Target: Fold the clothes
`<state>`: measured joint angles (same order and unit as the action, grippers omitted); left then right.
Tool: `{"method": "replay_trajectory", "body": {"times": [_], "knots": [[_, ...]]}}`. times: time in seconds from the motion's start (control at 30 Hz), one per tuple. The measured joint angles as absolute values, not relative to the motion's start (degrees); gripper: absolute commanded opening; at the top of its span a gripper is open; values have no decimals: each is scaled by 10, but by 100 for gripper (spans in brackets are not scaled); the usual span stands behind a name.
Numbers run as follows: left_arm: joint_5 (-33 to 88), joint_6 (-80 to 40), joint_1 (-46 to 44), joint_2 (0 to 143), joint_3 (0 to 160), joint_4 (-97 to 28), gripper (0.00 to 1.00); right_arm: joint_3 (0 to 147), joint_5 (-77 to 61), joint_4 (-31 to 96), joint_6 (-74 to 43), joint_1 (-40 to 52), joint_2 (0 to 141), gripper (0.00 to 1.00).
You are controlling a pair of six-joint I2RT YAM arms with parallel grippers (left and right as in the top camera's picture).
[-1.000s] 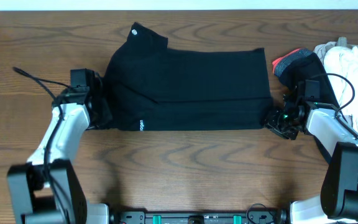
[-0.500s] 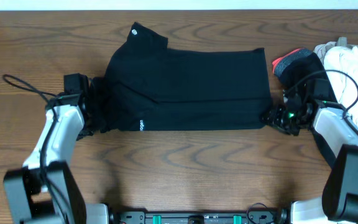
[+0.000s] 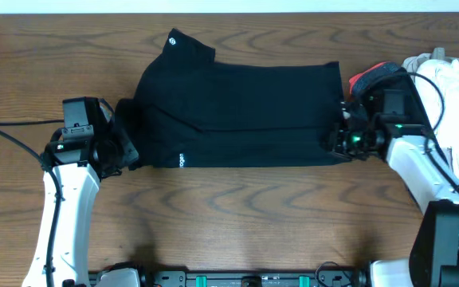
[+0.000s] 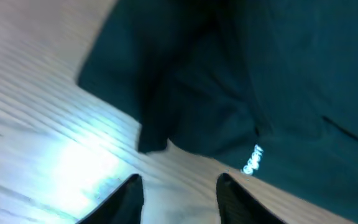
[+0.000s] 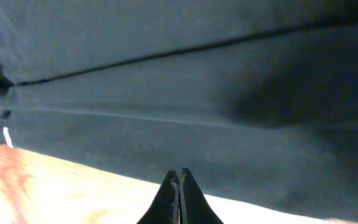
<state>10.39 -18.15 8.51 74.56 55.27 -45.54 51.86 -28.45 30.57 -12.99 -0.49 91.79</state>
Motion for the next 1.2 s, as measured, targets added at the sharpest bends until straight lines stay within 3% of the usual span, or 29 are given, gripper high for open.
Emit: {"method": "replay_trajectory", "body": {"times": [0.23, 0.4, 1.2], "knots": [[132, -182, 85, 748, 553, -482, 33, 519, -257, 283, -146, 45, 973, 2], [136, -182, 85, 748, 553, -485, 33, 519, -252, 277, -153, 50, 1008, 10], [136, -182, 85, 748, 553, -486, 34, 519, -194, 92, -187, 55, 1031, 4]]}}
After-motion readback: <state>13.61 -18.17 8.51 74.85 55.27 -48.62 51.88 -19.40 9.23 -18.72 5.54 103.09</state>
